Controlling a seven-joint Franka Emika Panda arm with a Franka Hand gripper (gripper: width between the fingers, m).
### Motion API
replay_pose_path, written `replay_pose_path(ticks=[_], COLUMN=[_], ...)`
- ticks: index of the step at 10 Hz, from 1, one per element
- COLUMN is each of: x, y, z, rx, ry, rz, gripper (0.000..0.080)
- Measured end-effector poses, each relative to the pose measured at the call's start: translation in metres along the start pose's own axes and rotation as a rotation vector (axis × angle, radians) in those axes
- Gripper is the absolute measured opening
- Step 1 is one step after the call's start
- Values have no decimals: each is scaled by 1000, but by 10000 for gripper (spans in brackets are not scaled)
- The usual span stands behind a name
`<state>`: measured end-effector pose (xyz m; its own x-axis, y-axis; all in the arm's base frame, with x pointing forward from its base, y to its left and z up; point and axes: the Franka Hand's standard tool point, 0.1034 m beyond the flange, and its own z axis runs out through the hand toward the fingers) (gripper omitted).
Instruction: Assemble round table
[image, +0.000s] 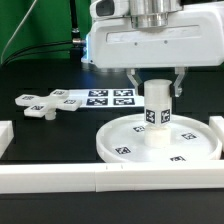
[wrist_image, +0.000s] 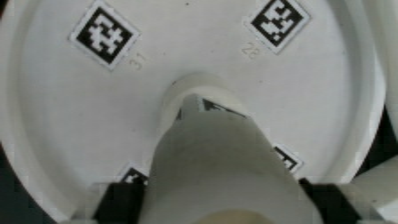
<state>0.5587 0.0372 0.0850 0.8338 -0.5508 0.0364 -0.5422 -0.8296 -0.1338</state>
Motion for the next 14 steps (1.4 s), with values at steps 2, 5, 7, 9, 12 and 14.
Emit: replay_pose_path(ticks=[2, 5, 7, 9, 12, 14], x=[0, 1, 0, 0, 0, 0], y=[0, 3, 3, 3, 1, 1], z=[0, 0, 1, 1, 1, 1], rx=[6, 50, 67, 90, 98, 99], ry=[-4, -29, -48, -74, -99, -98], rz=[95, 397, 597, 779, 948, 917], gripper=[409, 409, 409, 409, 409, 613])
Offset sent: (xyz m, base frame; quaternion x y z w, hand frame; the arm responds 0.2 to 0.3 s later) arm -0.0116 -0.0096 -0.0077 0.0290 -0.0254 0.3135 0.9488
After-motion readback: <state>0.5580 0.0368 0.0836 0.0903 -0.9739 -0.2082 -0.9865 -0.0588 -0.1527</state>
